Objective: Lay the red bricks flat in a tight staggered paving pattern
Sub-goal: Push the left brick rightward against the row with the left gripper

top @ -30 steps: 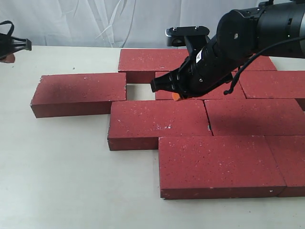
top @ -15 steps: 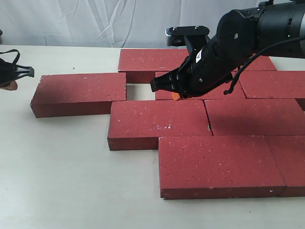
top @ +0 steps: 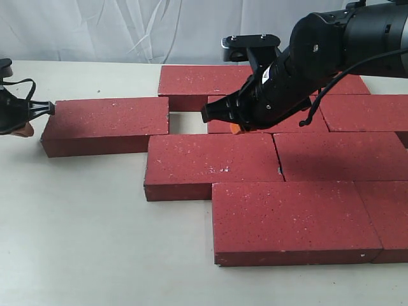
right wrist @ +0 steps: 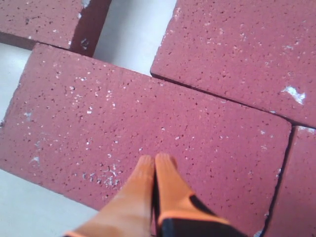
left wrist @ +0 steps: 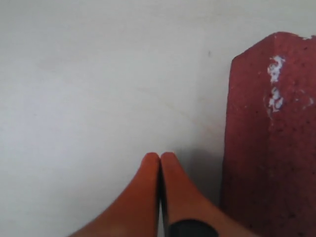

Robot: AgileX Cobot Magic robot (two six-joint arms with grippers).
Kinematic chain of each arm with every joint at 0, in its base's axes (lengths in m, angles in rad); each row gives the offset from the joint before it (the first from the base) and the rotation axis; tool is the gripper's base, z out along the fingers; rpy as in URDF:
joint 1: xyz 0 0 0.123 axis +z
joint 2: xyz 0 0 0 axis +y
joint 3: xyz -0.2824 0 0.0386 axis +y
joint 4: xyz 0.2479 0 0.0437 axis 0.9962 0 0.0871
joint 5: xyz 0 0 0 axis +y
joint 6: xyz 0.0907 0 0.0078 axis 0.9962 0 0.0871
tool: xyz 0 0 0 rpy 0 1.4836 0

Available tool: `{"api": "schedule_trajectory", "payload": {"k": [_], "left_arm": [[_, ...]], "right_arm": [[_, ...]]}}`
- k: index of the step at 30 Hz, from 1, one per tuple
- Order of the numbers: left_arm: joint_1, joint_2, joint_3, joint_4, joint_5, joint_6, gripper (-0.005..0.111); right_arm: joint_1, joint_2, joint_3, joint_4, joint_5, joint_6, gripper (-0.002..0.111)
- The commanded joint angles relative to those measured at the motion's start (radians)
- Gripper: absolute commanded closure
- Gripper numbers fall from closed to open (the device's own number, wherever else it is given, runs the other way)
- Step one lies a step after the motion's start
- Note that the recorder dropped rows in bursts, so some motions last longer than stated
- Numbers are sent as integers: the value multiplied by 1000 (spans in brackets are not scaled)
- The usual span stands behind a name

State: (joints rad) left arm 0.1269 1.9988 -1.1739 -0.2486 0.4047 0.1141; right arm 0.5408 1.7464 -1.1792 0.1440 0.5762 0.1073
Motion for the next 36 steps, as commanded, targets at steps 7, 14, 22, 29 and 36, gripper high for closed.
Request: {"api": "schedule_trajectory", "payload": {"k": [7, 14, 22, 29, 36], "left_arm": [[-52, 3, 4, -35, -22, 1, 107], [-108, 3, 4, -35, -39, 3, 107], [-152, 3, 4, -23, -63, 3, 107], [-195, 3, 4, -34, -100, 45, 107], [-269, 3, 4, -36, -153, 48, 107]], "right_arm": [[-6, -9, -2, -4, -13, -2, 109], [-6, -9, -2, -4, -11, -2, 109], [-6, -9, -2, -4, -11, -2, 109], [-6, -9, -2, -4, -13, -2, 109], [-6, -9, -2, -4, -16, -2, 109]]}}
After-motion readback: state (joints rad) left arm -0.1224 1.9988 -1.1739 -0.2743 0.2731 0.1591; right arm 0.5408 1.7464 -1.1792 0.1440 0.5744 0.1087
